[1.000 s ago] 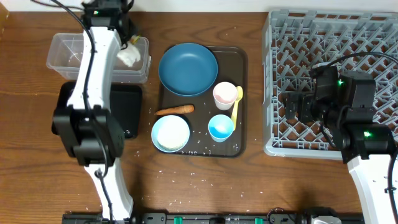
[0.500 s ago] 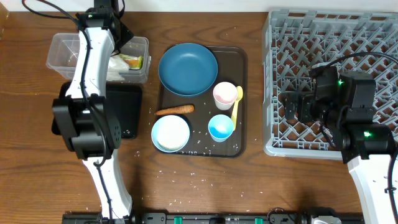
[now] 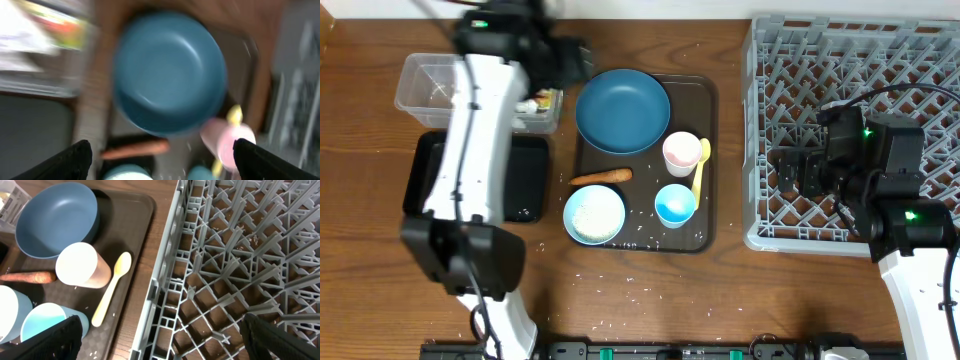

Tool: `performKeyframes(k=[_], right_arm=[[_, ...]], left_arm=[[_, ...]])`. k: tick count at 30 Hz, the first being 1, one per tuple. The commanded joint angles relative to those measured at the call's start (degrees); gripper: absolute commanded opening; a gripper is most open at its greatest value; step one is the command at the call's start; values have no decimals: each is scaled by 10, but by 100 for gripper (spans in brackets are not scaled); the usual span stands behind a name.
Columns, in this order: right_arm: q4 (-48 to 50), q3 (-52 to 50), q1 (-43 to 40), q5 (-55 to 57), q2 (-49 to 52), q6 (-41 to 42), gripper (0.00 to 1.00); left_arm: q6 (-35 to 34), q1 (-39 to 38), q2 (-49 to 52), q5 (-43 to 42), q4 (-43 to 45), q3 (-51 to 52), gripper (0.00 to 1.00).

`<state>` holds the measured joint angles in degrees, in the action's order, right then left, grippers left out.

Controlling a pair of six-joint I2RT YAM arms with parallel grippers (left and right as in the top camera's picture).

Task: Sort waste into correct bins and load items into the dishwasher rack
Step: 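Reach the left gripper to the pink cup and grasp its rim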

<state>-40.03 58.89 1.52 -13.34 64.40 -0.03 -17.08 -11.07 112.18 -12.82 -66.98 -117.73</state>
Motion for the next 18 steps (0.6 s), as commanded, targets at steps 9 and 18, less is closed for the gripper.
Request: performKeyframes(k=[9,18], right_arm=[[-3,9,0,-7,1,9,99],[-12,9,0,-6,1,9,99]], left_arm=[[91,-183,67,36,19,90,91],[87,-210,96,35,73,118,75]])
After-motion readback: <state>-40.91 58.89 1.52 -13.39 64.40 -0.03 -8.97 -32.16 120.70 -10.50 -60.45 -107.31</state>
